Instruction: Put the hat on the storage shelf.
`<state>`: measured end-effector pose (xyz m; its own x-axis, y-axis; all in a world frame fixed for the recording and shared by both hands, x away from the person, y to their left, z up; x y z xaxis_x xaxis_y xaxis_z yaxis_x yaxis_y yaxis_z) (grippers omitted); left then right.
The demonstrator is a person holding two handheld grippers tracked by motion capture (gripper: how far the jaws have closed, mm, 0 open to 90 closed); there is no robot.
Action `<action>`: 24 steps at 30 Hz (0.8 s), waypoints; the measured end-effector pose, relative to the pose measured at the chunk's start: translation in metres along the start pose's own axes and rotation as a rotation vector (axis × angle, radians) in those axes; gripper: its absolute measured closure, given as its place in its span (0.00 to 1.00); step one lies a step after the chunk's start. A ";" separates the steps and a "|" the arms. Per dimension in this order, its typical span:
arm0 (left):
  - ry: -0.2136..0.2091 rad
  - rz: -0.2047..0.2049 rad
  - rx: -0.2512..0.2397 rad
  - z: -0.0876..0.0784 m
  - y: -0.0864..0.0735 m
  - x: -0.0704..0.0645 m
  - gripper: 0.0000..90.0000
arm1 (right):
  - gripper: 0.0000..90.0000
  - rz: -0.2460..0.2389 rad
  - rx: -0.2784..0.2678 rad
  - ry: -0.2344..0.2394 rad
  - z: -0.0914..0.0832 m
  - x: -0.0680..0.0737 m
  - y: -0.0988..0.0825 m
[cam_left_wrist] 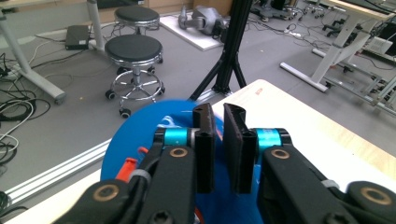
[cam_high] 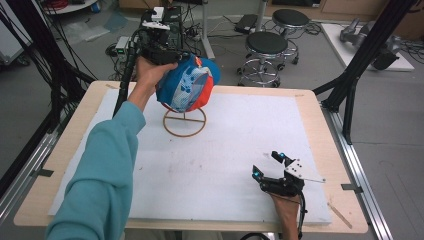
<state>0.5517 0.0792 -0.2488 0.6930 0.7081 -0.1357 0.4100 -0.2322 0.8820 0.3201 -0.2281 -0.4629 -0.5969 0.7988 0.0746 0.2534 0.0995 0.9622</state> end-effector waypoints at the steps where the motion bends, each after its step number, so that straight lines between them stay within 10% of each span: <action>1: -0.001 0.002 0.003 -0.001 -0.001 0.000 0.82 | 0.11 0.002 -0.002 0.000 0.000 0.000 0.000; 11: 0.008 0.020 -0.159 -0.028 -0.006 0.008 0.22 | 0.11 -0.003 0.000 0.000 0.000 0.000 0.000; 24: -0.013 0.140 -0.270 -0.113 -0.085 0.007 0.19 | 0.11 -0.019 0.004 -0.003 0.000 0.001 0.000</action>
<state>0.4552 0.1793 -0.2737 0.7397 0.6729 -0.0085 0.1385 -0.1398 0.9805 0.3199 -0.2274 -0.4630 -0.5992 0.7987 0.0557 0.2456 0.1171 0.9623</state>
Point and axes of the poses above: each handheld gripper's, and its own axes: z roughly forward along the jaws, y roughly out of its top, x roughly to its left, the point moved 7 cm from there along z, roughly forward along the jaws, and after that the axes turned 5 degrees about x, right-handed, at the moved point
